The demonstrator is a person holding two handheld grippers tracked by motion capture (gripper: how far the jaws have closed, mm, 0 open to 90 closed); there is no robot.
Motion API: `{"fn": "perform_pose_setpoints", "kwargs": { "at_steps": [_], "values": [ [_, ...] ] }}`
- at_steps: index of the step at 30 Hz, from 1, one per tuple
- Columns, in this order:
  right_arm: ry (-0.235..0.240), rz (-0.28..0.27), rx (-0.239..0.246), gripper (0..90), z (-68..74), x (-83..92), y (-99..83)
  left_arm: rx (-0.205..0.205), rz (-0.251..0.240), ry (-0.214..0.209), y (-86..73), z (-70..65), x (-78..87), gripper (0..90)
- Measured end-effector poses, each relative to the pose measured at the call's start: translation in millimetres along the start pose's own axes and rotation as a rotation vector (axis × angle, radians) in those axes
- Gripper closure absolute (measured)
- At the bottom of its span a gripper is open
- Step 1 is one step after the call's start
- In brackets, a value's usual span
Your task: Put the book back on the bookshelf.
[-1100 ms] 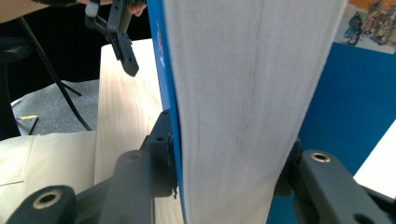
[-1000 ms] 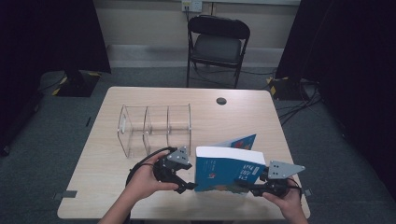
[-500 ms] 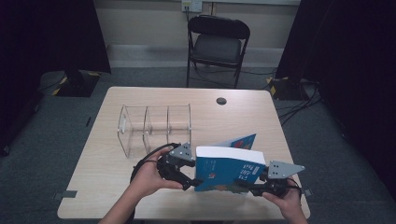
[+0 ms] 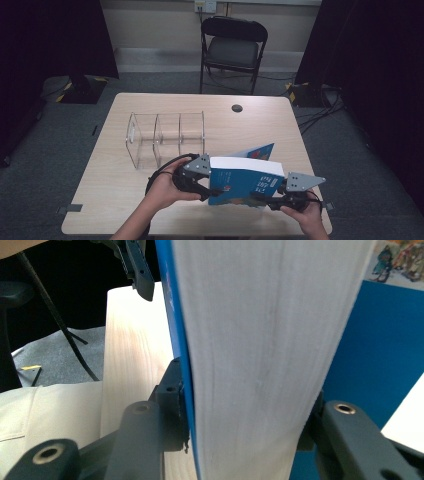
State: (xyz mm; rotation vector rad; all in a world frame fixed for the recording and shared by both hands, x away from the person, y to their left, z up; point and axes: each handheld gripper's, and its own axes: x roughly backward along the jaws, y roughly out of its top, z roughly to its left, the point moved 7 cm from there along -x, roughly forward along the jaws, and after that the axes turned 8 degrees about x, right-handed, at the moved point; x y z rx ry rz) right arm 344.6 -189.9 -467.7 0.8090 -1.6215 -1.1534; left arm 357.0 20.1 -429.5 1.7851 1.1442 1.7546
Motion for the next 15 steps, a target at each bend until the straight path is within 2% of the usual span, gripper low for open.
{"fn": "perform_pose_setpoints", "kwargs": {
  "at_steps": [3, 7, 12, 15],
  "values": [
    [0.003, -0.001, 0.000, 54.4, 0.1, -0.1, -0.1, 0.005, -0.019, -0.002, 0.8, -0.1, -0.5, 46.5],
    [0.007, -0.003, -0.003, 54.3, 0.0, -0.2, -0.1, 0.008, 0.007, 0.012, 1.0, 0.7, 1.6, 49.5],
    [0.004, 0.000, 0.002, 54.3, -0.1, -0.4, -0.4, 0.006, -0.003, 0.017, 1.3, 2.2, 1.6, 55.4],
    [0.005, 0.001, 0.001, 54.1, 0.0, -0.9, -0.8, 0.008, -0.015, 0.014, 1.4, 2.0, 1.3, 55.3]
  ]
}}
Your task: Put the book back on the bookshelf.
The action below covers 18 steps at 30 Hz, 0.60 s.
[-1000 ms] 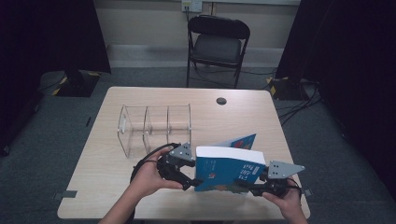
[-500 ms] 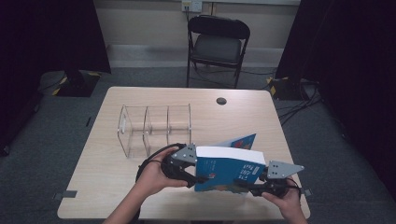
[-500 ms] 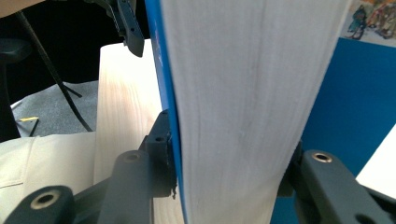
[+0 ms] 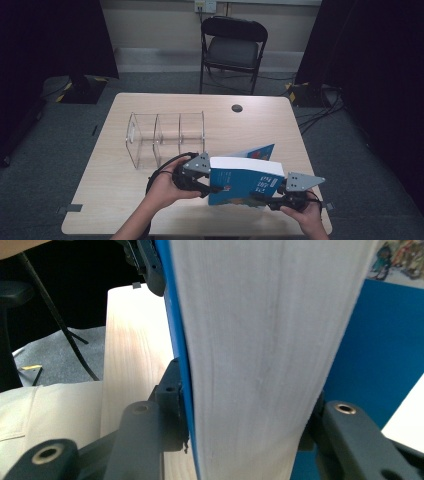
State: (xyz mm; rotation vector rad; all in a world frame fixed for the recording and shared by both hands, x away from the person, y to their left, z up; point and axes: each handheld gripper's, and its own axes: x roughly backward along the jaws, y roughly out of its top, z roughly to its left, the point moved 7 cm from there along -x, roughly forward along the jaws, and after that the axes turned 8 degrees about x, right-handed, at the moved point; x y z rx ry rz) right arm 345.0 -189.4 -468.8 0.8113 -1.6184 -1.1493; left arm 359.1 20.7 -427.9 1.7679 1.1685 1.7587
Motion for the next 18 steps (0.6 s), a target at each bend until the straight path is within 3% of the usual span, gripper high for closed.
{"fn": "perform_pose_setpoints", "kwargs": {
  "at_steps": [3, 8, 14, 18],
  "values": [
    [0.000, 0.001, -0.003, 53.8, 0.1, -0.4, -0.3, 0.007, 0.006, 0.003, 0.2, -0.3, 0.1, 55.6],
    [-0.002, 0.008, 0.000, 52.8, 0.2, -1.2, -1.1, -0.023, 0.016, 0.006, 0.2, -0.2, 0.4, 56.7],
    [-0.001, 0.016, 0.002, 52.4, 0.4, -1.2, -2.3, 0.018, -0.011, -0.016, 0.9, -1.2, 0.4, 52.3],
    [-0.014, 0.044, 0.013, 49.6, -0.3, -1.7, -5.2, 0.009, -0.012, -0.004, 2.3, -1.2, 1.9, 53.7]
  ]
}}
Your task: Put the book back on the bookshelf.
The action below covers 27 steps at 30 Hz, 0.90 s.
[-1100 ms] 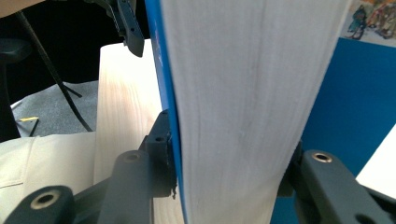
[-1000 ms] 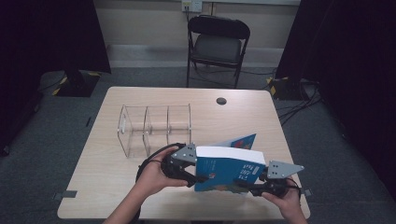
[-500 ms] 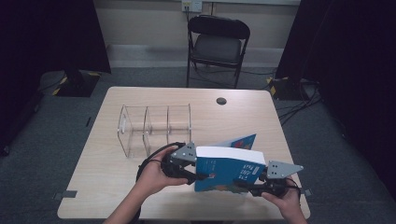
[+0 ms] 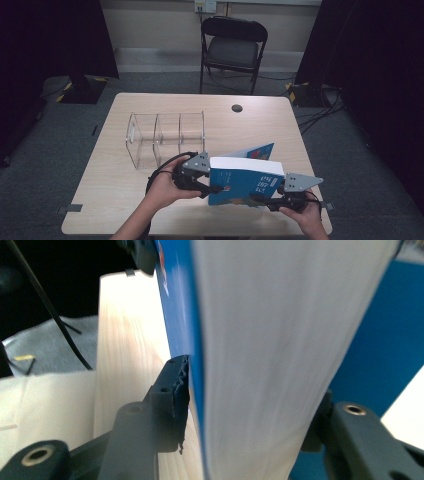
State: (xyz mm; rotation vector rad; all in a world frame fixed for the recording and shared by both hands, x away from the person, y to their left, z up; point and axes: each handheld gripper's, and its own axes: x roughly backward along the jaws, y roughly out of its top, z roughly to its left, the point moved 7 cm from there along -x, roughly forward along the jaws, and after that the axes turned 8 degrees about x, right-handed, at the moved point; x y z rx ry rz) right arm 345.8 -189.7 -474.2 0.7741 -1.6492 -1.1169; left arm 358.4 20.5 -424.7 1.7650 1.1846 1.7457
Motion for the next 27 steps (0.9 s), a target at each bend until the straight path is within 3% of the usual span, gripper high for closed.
{"fn": "perform_pose_setpoints", "kwargs": {
  "at_steps": [2, 5, 12, 15, 17, 25, 27],
  "values": [
    [-0.009, 0.016, 0.012, 46.8, -0.8, -0.8, -2.5, -0.016, 0.001, 0.004, 0.2, 0.0, -0.2, 55.7],
    [-0.032, 0.053, -0.008, 41.8, -2.6, 0.4, -9.2, -0.036, 0.032, 0.015, 0.1, -1.3, 1.2, 57.4],
    [-0.045, 0.054, -0.020, 40.7, -5.3, 5.9, -12.2, -0.026, 0.033, 0.016, 0.1, -0.8, 1.9, 57.5],
    [-0.052, 0.058, -0.018, 39.4, -6.3, 5.8, -12.9, 0.001, -0.009, -0.006, 2.6, -2.3, 2.0, 53.9],
    [-0.054, 0.060, -0.011, 40.0, -6.0, 5.2, -13.0, -0.002, -0.021, 0.005, 4.9, -2.9, 3.7, 54.0],
    [-0.049, 0.075, -0.006, 39.3, -3.9, 2.7, -13.5, -0.022, 0.019, 0.012, 6.2, -4.0, 4.6, 57.0],
    [-0.049, 0.076, -0.011, 39.9, -3.9, 3.8, -13.8, -0.001, 0.029, 0.000, 6.6, -4.5, 6.2, 53.8]
  ]
}}
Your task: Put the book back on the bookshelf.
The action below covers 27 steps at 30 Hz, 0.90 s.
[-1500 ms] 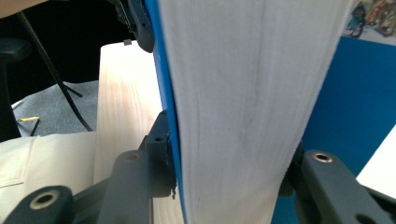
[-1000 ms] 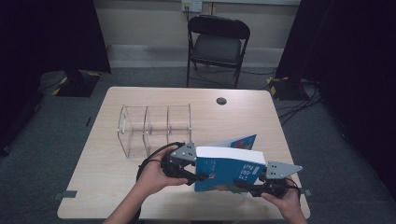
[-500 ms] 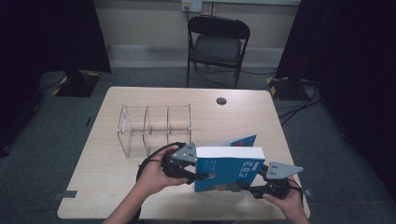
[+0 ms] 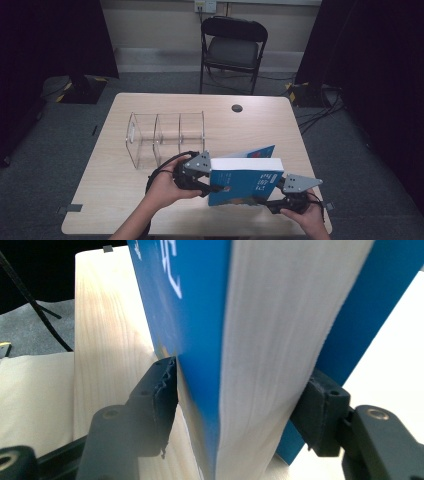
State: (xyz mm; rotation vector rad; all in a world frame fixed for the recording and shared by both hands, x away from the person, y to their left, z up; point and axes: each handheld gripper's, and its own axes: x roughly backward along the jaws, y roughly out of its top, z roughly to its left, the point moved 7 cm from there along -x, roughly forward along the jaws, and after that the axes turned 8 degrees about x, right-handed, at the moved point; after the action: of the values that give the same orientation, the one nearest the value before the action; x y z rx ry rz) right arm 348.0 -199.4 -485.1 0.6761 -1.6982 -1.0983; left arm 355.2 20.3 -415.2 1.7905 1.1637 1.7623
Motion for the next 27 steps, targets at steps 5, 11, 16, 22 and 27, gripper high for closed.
{"fn": "perform_pose_setpoints", "kwargs": {
  "at_steps": [5, 11, 16, 22, 27],
  "values": [
    [0.004, -0.001, 0.004, 41.2, 0.1, -1.1, 0.1, 0.026, 0.002, 0.001, 2.3, 0.1, 8.8, 50.9],
    [0.008, 0.001, 0.006, 40.8, 1.0, -2.7, 0.4, 0.040, 0.051, 0.013, 9.2, -1.2, 18.1, 51.1],
    [0.010, 0.000, 0.001, 40.7, 1.2, -3.7, 0.7, 0.028, 0.054, 0.018, 14.5, -1.4, 18.9, 53.3],
    [0.009, 0.005, -0.001, 40.2, 1.1, -4.6, -0.2, 0.007, 0.057, 0.023, 16.9, -1.3, 14.4, 57.2],
    [0.001, 0.005, -0.005, 37.1, 0.2, -3.9, -0.9, -0.013, 0.042, 0.021, 15.4, -2.1, 14.8, 60.1]
  ]
}}
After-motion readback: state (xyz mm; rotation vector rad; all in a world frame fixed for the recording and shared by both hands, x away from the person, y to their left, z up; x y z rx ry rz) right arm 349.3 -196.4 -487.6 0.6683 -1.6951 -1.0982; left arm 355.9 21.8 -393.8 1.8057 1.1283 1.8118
